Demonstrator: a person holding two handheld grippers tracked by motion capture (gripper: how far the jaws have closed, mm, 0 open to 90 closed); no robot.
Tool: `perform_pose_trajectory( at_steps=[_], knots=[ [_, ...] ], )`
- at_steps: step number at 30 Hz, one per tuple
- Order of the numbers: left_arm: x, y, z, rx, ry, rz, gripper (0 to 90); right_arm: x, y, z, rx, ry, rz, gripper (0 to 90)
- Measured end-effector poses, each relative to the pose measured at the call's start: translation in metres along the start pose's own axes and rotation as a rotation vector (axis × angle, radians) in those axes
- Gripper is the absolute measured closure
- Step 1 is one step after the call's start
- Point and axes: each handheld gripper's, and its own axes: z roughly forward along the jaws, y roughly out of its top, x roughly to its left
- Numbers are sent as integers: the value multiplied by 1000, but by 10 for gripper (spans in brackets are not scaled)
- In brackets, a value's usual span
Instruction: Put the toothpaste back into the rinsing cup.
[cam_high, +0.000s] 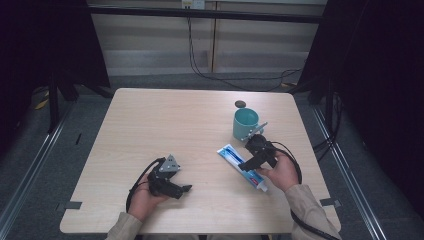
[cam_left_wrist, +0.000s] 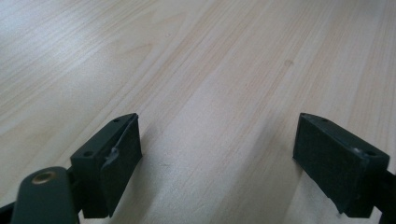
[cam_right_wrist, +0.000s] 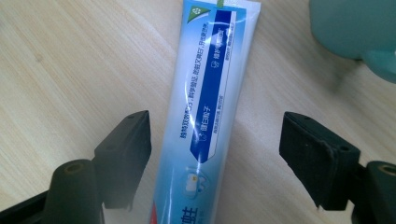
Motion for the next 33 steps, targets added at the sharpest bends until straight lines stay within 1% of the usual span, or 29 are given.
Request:
perform_pose_trajectory(
  at_steps=[2, 3, 5, 11, 13, 19, 20, 24, 25, 27, 28, 33],
  knots=[
    [0, 0, 0, 2, -2, 3, 143, 0, 1, 1, 0, -4, -8, 248],
    [0, 0, 0, 2, -2, 3, 141, 0, 2, 1, 0, 2, -5, 247],
    [0, 0, 0, 2, -2, 3, 140, 1, 3, 2, 2, -1, 0, 247],
    [0, 0, 0, 2, -2, 3, 140, 2, 6, 6, 35, 0, -6, 253],
    [0, 0, 0, 3, -1, 3, 140, 2, 6, 7, 37, -2, -11, 253],
    [0, 0, 0, 2, -2, 3, 140, 4, 10, 11, 60, 10, 3, 261],
    [0, 0, 0, 2, -2, 3, 140, 3, 11, 13, 60, 8, -7, 263],
    [0, 0, 0, 2, -2, 3, 140, 4, 13, 15, 82, 11, -2, 269],
    [0, 0, 0, 2, -2, 3, 140, 5, 14, 17, 94, 8, -9, 275],
    [0, 0, 0, 2, -2, 4, 140, 5, 14, 17, 94, 4, -7, 275],
    [0, 0, 0, 2, -3, 4, 140, 5, 15, 18, 96, 4, -15, 277],
    [0, 0, 0, 2, -2, 4, 140, 7, 18, 21, 116, 4, -19, 286]
  ],
)
